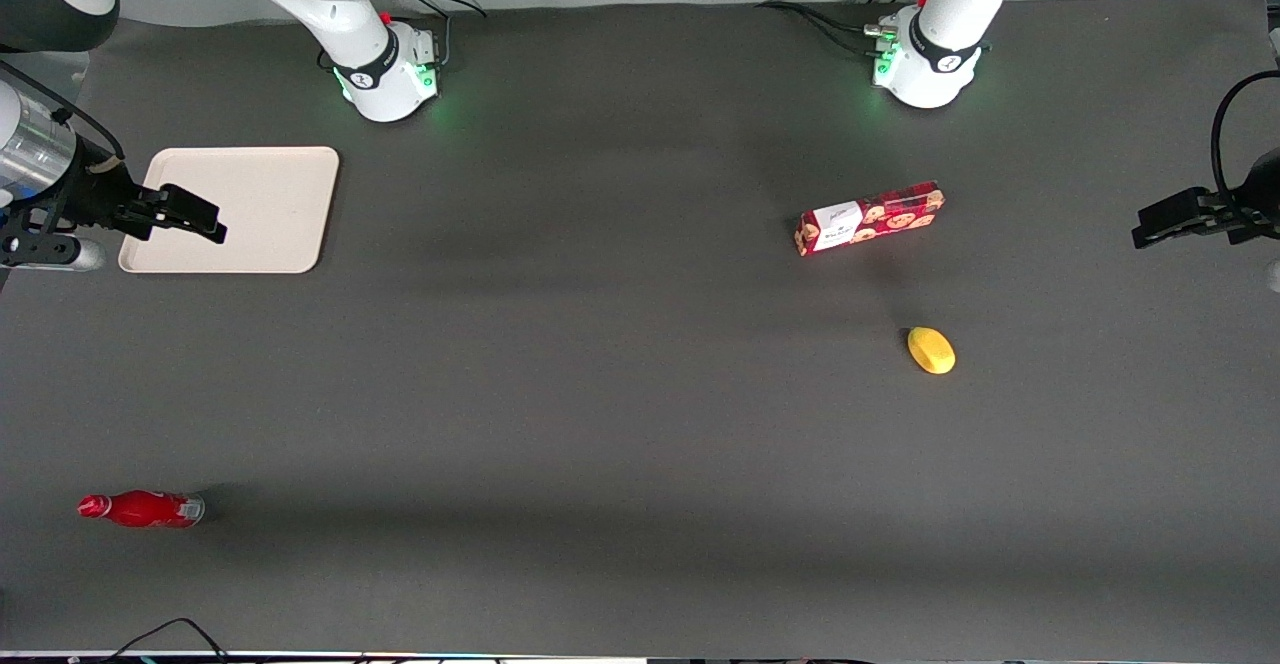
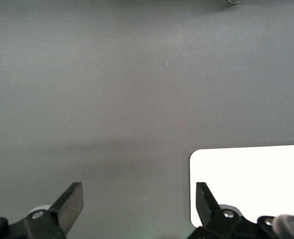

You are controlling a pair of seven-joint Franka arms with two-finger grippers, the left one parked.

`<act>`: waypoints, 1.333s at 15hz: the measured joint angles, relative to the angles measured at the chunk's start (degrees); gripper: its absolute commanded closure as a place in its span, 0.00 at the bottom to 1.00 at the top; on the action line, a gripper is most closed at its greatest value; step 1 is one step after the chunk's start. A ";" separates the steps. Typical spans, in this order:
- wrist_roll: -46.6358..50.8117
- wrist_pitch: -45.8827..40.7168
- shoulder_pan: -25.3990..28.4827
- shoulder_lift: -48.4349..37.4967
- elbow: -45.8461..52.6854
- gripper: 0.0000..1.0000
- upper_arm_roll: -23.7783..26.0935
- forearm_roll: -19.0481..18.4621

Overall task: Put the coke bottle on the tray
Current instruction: 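Move the right gripper from the tray toward the red Coca-Cola bottle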

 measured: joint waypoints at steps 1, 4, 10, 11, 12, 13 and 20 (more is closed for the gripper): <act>0.00 -0.07 0.01 0.00 0.01 0.00 0.01 0.00; 0.00 -0.12 0.03 0.00 0.10 0.00 0.05 0.00; -2.12 -0.12 0.00 0.97 2.90 0.00 -1.17 -2.46; -4.42 -0.11 -0.03 1.94 3.92 0.00 -2.11 -3.81; -6.77 -0.04 -0.04 3.24 4.91 0.00 -3.41 -4.71; -9.45 0.15 -0.05 4.80 5.92 0.00 -5.16 -5.16; -29.05 9.20 -0.29 18.80 12.18 0.00 -14.16 -8.57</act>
